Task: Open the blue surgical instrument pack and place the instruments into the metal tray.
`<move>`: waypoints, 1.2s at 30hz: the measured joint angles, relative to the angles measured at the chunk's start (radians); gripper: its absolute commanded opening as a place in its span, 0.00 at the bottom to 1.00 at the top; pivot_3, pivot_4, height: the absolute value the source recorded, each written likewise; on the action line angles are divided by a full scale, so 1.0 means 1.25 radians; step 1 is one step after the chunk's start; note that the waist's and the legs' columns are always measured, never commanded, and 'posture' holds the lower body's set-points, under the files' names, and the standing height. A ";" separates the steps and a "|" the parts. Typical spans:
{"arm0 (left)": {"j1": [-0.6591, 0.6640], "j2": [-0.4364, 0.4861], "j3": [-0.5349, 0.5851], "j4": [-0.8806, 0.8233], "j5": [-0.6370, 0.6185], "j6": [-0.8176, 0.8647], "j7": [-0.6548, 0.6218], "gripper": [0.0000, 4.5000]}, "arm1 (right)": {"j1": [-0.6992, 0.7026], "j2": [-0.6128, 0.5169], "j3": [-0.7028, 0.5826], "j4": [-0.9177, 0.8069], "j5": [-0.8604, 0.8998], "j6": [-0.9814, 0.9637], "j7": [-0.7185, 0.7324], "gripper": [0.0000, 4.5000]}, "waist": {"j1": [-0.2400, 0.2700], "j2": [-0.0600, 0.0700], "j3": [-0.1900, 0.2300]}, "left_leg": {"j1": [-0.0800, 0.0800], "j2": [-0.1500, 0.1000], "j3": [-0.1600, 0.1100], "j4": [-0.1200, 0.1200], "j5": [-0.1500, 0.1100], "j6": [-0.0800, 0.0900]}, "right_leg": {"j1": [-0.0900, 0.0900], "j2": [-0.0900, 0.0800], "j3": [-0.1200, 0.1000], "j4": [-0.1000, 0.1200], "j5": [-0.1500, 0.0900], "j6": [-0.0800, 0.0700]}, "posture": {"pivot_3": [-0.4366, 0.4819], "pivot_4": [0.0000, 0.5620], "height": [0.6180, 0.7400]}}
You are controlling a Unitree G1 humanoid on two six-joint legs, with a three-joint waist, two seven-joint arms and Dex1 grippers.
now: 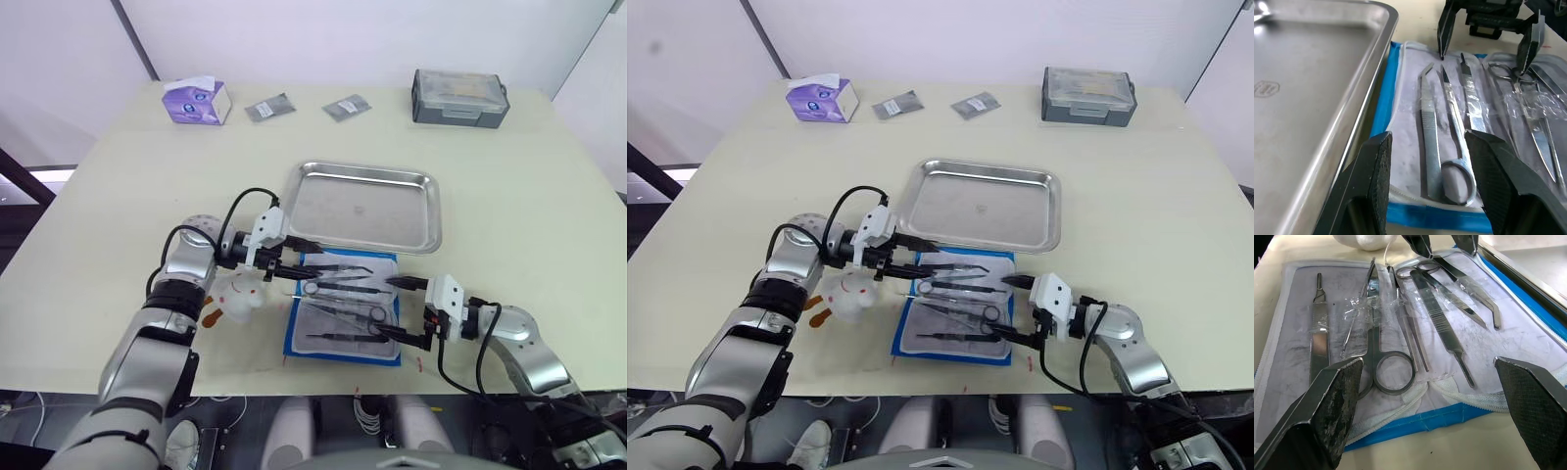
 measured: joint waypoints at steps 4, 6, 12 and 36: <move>-0.005 -0.002 -0.008 0.022 0.002 -0.009 0.000 0.56 | 0.000 0.002 0.001 0.000 -0.001 0.000 0.000 1.00 | -0.002 0.000 0.000 | 0.000 0.000 0.000 0.000 0.000 0.000 | 0.000 0.000 0.000 0.000 0.000 0.000 | 0.48 0.27 1.00; -0.006 -0.001 -0.020 0.027 0.001 -0.008 0.000 0.56 | 0.000 0.002 0.001 0.000 -0.002 0.000 -0.001 1.00 | -0.002 0.000 0.000 | 0.000 0.000 0.000 0.000 0.000 0.000 | 0.000 0.000 0.000 0.000 0.000 0.000 | 0.48 0.27 1.00; -0.011 0.002 -0.048 0.049 0.000 -0.011 0.000 0.56 | 0.000 0.004 0.001 0.000 -0.003 0.000 -0.002 1.00 | -0.004 0.000 0.000 | 0.000 0.000 0.000 0.000 0.000 0.000 | 0.000 0.000 0.000 0.000 0.000 0.000 | 0.48 0.27 1.00; -0.046 -0.017 -0.048 0.117 0.024 -0.032 -0.002 0.02 | 0.001 0.007 0.001 0.000 -0.006 0.000 -0.005 1.00 | -0.005 0.000 0.000 | 0.000 0.000 -0.001 0.000 0.000 0.000 | 0.000 0.000 0.000 0.000 0.000 0.000 | 0.48 0.27 1.00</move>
